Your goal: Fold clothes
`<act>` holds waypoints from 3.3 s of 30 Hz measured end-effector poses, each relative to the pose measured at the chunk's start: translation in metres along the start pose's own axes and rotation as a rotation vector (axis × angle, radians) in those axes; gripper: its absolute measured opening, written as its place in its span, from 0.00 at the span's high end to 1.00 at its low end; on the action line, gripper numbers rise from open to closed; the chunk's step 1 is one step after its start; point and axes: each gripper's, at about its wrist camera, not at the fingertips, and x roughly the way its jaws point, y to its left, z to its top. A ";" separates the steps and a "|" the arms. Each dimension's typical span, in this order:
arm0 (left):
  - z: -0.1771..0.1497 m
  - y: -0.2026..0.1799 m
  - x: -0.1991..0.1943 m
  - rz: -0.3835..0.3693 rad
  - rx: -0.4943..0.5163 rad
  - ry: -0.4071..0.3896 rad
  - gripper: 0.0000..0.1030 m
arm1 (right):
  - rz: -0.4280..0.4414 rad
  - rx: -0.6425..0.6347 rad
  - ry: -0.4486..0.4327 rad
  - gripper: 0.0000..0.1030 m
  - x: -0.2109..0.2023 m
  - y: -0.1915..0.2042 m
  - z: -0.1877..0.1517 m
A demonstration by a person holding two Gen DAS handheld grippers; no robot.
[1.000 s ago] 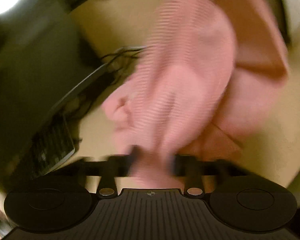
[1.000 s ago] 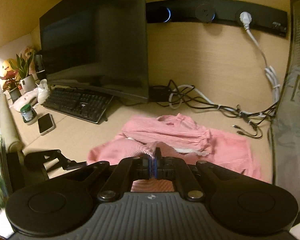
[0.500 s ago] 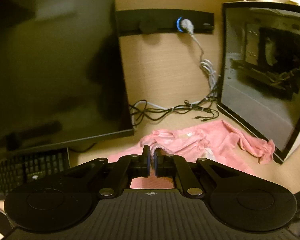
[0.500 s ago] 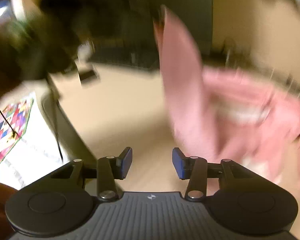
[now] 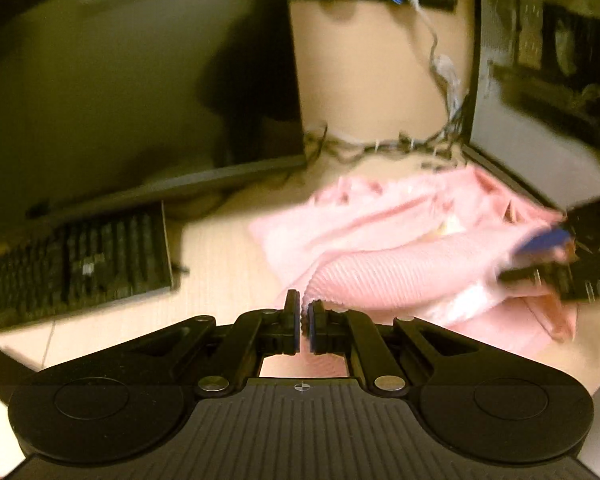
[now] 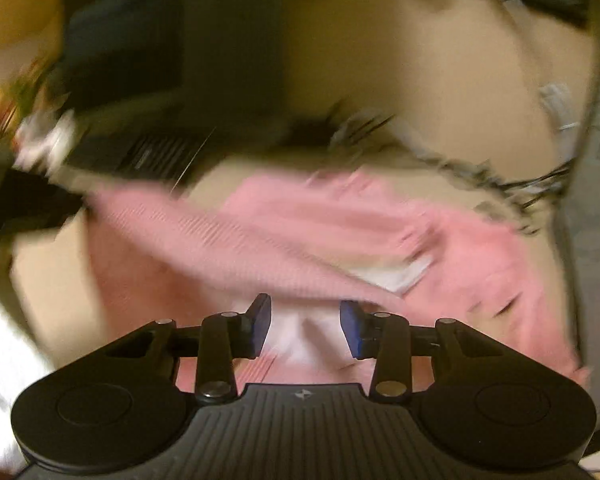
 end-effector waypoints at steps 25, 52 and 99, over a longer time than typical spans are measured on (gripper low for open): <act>-0.014 -0.014 -0.015 0.010 0.066 0.004 0.95 | 0.017 0.372 0.024 0.75 0.019 0.002 -0.016; -0.019 0.005 -0.030 0.038 -0.011 0.000 0.95 | -0.183 0.328 0.015 1.00 -0.016 -0.022 -0.036; -0.039 0.041 0.073 -0.360 -0.309 0.249 0.20 | -0.259 0.246 0.135 0.49 -0.048 -0.029 -0.098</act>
